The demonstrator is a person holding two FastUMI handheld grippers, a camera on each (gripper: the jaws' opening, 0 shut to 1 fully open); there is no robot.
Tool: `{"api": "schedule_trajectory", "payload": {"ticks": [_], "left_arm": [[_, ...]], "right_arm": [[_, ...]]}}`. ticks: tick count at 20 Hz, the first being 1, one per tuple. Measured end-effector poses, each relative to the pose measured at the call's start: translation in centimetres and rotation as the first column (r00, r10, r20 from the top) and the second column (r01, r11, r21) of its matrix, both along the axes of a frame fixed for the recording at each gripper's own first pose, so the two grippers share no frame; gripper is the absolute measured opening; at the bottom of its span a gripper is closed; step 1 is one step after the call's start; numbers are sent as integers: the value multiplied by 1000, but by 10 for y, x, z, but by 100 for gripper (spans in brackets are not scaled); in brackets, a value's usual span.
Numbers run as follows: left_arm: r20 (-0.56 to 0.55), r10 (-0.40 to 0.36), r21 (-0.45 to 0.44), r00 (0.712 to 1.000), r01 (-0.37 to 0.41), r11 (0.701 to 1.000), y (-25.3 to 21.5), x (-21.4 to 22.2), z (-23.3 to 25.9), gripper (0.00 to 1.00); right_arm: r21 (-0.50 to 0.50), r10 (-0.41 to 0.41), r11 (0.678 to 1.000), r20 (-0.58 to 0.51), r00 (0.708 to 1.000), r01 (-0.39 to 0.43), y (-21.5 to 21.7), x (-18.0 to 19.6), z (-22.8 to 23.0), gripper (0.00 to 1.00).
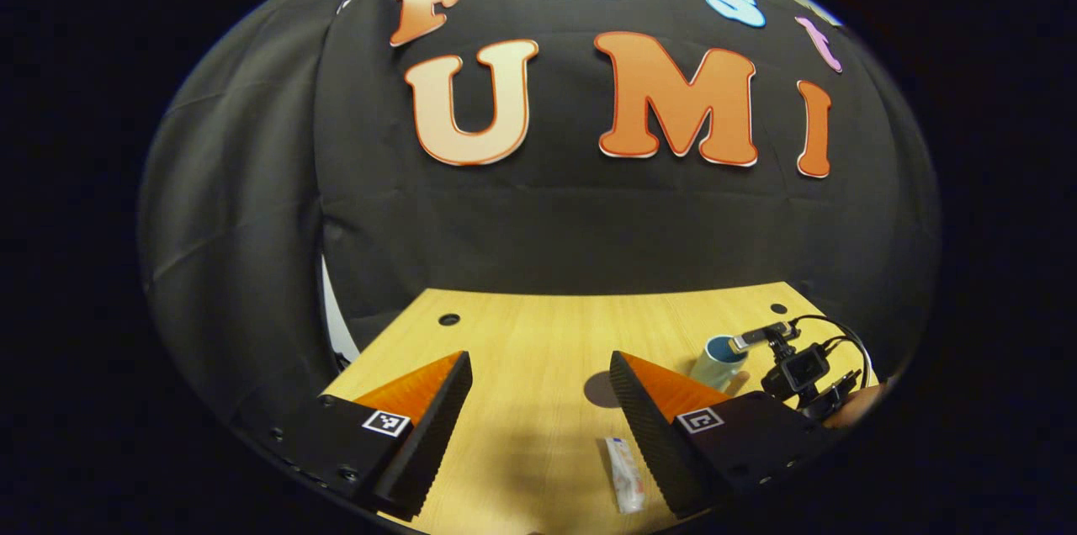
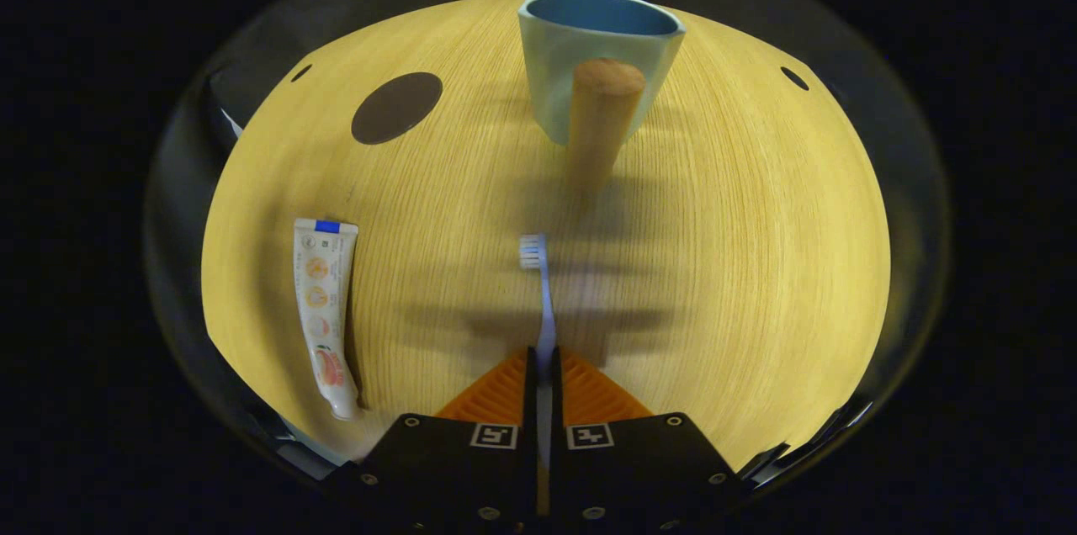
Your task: Put the toothbrush and toothpaste on the desktop into the cup, then pick up the cup and place it on the coaster on the desktop.
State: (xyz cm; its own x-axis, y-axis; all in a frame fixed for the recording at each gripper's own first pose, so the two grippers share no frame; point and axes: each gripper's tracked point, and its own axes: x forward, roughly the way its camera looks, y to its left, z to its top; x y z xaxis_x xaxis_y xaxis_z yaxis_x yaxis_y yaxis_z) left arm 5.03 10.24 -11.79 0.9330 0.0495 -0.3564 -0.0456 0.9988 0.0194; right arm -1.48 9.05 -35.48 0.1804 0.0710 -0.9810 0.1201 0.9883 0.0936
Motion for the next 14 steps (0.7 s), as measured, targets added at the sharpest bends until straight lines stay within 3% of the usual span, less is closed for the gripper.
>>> {"api": "schedule_trajectory", "payload": {"ticks": [3,7,14], "left_arm": [[-107,-64,-89,992,54,995,-26,2,-29,99],[-249,-109,-134,962,77,988,-41,-5,-71,99],[-504,-183,-198,844,93,976,-41,-21,-154,96]], "right_arm": [[13,-6,1000,15,1000,5,-6,-1,5,7],[24,-5,1000,79,997,3,-13,3,20,6],[10,-9,1000,200,980,7,-26,13,51,6]]}}
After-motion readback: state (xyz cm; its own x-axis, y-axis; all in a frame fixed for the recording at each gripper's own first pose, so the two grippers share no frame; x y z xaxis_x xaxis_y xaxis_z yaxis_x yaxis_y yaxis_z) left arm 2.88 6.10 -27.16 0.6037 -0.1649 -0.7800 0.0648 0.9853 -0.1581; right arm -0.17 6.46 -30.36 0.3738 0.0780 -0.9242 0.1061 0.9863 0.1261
